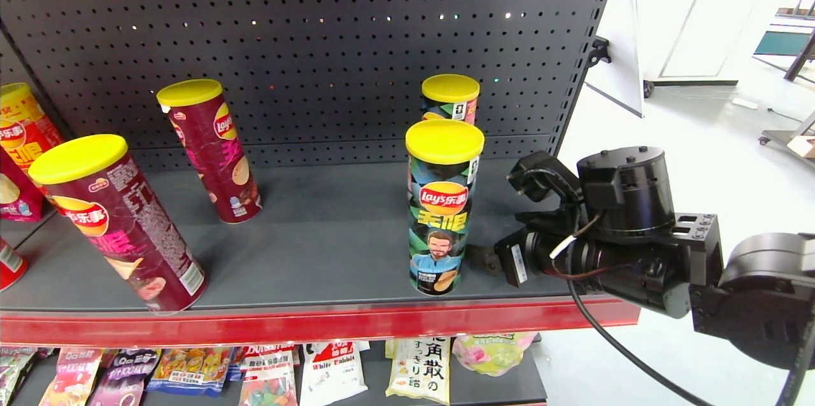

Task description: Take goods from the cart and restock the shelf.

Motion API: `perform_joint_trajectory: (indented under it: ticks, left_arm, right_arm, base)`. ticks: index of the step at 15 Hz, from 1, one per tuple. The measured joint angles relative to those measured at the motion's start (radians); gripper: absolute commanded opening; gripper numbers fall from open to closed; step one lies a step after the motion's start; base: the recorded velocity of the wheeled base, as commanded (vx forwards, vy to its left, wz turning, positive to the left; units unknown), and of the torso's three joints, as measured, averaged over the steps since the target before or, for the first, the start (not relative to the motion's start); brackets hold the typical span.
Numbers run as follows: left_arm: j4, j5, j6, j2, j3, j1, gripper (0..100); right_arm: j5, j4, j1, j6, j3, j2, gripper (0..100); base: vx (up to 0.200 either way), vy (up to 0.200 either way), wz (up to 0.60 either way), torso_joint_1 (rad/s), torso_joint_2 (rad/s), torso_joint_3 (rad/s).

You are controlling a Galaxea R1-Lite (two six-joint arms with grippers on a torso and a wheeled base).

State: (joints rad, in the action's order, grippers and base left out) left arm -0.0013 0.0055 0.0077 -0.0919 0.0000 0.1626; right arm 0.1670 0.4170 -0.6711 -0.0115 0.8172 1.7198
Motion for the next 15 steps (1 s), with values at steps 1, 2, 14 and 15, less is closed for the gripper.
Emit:
perform_joint_trajectory:
  ticks: [1,2,14,15]
  left_arm:
    - [0.000,0.000,0.000,0.000,0.000,0.000,100]
    - [0.000,0.000,0.000,0.000,0.000,0.000,100]
    - [0.000,0.000,0.000,0.000,0.000,0.000,100]
    - [0.000,0.000,0.000,0.000,0.000,0.000,100]
  right_arm:
    - [0.000,0.000,-0.003,0.000,0.001,0.003,100]
    - [0.000,0.000,-0.005,0.000,0.003,0.005,100]
    - [-0.001,-0.001,0.023,0.000,-0.027,-0.059,100]
    - [-0.001,-0.002,0.037,0.000,-0.039,-0.083,100]
  base:
    - [0.000,0.000,0.00,0.000,0.00,0.000]
    - [0.000,0.000,0.00,0.000,0.00,0.000]
    - [0.000,0.000,0.00,0.000,0.00,0.000]
    - [0.000,0.000,0.00,0.000,0.00,0.000]
